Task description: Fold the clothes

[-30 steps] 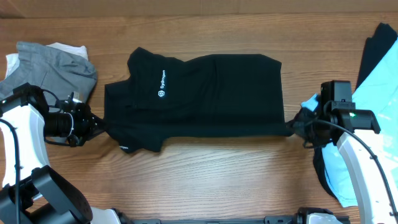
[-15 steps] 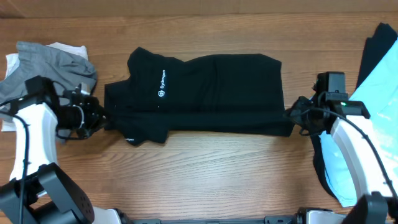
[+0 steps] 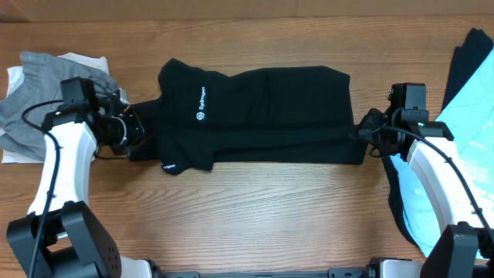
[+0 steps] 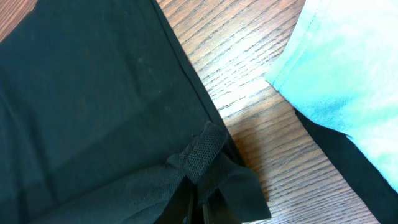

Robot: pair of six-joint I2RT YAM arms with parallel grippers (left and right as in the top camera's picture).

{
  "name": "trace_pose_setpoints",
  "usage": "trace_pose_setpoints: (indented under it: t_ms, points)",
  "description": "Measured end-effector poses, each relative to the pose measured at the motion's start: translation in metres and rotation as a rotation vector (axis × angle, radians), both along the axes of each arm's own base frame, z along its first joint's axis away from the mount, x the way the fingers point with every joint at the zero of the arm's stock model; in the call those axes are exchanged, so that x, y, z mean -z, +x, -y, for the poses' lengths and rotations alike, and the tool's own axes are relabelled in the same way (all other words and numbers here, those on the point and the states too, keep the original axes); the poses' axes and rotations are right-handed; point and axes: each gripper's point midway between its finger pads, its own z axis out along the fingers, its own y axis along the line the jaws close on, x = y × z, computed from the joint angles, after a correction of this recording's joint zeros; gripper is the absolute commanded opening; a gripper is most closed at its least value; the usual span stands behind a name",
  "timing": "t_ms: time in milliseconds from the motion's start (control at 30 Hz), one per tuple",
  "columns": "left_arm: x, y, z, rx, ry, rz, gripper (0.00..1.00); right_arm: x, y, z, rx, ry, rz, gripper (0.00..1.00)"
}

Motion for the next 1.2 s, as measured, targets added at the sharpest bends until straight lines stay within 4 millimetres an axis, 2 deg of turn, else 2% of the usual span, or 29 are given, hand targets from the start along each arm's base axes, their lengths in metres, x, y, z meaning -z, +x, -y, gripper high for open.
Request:
trace_pose_setpoints:
  t_ms: [167, 367, 533, 733, 967, 1100, 1200]
  points:
    - [0.007, 0.001, 0.005, -0.007, 0.079, -0.031, 0.04, 0.000, 0.000, 0.000, 0.000, 0.000, 0.000, 0.04]
    - [0.015, -0.001, -0.009, -0.095, 0.172, -0.085, 0.05, 0.002, 0.000, 0.000, -0.001, 0.000, -0.005, 0.04]
    - [0.017, 0.002, -0.019, -0.165, 0.202, -0.097, 0.06, 0.019, -0.001, 0.000, 0.000, 0.004, -0.056, 0.04]
    - [0.019, 0.002, -0.020, -0.209, 0.198, -0.116, 0.06, 0.041, -0.001, 0.000, -0.001, 0.009, -0.110, 0.04]
    - [0.043, 0.001, -0.022, -0.212, 0.197, -0.186, 0.06, 0.049, 0.003, -0.001, -0.003, 0.013, -0.111, 0.04]
    - [0.054, 0.003, -0.022, -0.217, 0.195, -0.208, 0.05, 0.047, 0.008, -0.001, -0.005, 0.013, -0.092, 0.08]
    - [0.058, 0.007, -0.022, -0.219, 0.189, -0.203, 0.05, 0.046, 0.011, -0.001, -0.005, 0.013, -0.078, 0.17]
